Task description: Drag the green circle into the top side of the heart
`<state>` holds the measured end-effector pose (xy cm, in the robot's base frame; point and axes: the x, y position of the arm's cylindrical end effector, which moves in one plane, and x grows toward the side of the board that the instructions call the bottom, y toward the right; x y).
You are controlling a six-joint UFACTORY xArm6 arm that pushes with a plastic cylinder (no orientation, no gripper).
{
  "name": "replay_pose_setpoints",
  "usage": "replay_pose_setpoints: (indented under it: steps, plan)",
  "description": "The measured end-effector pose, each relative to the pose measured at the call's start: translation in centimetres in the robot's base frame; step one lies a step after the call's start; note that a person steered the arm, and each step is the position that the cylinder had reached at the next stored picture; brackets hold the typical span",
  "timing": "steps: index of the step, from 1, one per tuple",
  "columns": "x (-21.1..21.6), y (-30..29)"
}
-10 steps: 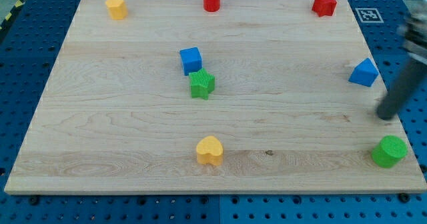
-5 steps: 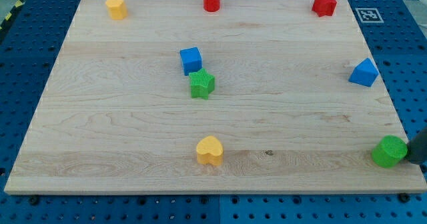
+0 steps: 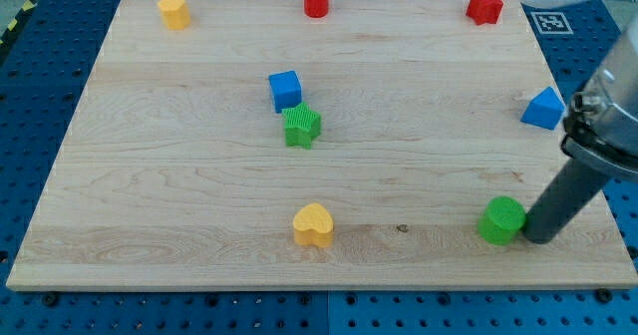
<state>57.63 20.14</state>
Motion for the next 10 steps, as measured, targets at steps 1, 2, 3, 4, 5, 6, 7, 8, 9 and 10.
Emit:
replay_pose_setpoints:
  steps: [1, 2, 3, 4, 5, 6, 7, 8, 9, 10]
  plan:
    - [-0.2, -2.5]
    - [-0.3, -5.3]
    - [-1.5, -7.6]
    - [-2.5, -9.0]
    - [-2.6, -8.4]
    - [-3.3, -7.2]
    - [-4.3, -7.2]
    - [-4.7, -7.3]
    - [-4.2, -8.3]
    - [-4.0, -11.0]
